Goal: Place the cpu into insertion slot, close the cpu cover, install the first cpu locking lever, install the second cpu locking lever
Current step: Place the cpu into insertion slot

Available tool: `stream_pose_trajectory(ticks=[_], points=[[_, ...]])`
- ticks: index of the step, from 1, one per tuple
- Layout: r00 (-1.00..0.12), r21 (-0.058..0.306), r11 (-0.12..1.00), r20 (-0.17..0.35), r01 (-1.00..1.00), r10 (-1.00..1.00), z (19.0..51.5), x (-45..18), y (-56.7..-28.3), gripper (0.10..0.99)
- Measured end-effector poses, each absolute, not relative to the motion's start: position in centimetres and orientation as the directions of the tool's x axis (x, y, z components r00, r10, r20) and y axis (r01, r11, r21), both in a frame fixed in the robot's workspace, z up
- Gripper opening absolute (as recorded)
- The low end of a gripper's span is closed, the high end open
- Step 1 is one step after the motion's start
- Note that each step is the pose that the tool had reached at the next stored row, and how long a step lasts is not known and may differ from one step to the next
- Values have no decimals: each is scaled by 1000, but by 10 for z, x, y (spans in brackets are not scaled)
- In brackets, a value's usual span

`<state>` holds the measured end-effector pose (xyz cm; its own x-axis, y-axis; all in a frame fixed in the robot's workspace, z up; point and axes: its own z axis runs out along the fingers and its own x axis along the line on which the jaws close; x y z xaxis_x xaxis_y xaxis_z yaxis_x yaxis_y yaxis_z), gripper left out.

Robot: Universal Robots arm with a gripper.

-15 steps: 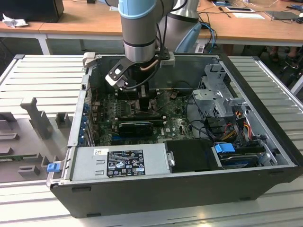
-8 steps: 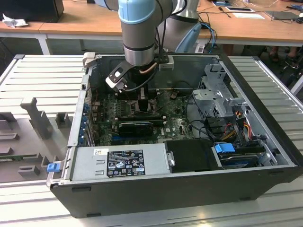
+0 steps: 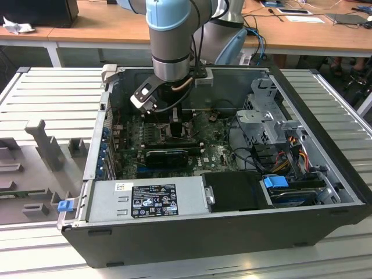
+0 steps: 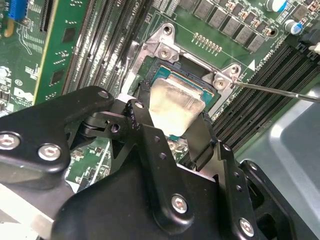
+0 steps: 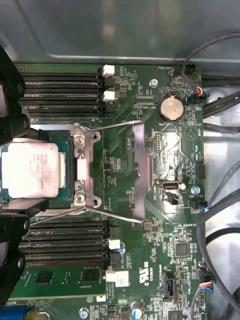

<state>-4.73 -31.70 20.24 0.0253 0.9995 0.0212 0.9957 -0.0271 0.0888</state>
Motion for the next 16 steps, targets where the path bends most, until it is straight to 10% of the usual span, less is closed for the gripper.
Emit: stream_pose_trajectory(ticks=[16], points=[[25,89,-27,20,996,999,199,-47,-317,608]])
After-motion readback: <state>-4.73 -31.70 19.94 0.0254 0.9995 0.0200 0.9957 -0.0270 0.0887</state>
